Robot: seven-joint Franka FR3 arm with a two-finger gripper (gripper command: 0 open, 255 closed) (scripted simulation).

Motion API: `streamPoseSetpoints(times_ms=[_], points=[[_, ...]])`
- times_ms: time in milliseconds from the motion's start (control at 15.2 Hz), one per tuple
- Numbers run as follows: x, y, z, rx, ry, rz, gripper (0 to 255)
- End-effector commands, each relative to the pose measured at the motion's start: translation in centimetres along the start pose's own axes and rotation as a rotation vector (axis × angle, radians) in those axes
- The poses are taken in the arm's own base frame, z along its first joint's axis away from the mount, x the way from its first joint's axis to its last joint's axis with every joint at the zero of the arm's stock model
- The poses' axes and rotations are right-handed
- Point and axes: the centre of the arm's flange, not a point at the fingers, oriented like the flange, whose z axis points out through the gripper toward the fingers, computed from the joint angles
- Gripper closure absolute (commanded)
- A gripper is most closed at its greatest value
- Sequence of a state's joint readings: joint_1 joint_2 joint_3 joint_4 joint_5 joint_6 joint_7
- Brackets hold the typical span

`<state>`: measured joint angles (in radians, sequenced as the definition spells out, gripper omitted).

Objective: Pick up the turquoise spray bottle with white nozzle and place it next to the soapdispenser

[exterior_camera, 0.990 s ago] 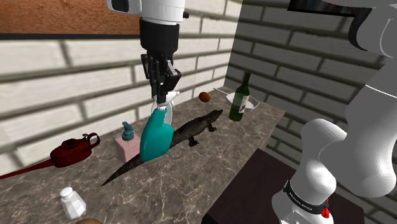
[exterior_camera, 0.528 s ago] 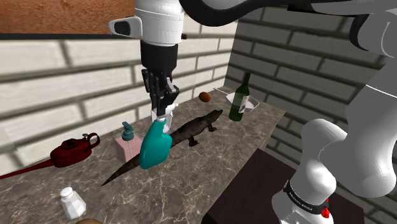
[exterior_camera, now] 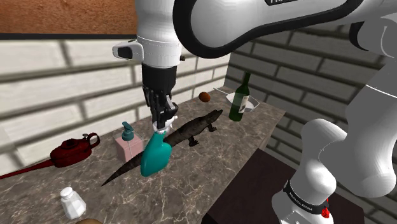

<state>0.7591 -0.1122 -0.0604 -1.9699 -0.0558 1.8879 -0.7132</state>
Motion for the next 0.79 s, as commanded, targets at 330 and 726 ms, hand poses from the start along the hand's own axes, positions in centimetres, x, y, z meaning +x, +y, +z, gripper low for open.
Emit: streamPoseSetpoints(times_ms=[330,726], points=[[0.0,-0.2,3.7,0.0,0.001,0.0,255],[0.0,-0.4,7.3,0.0,0.001,0.0,255]])
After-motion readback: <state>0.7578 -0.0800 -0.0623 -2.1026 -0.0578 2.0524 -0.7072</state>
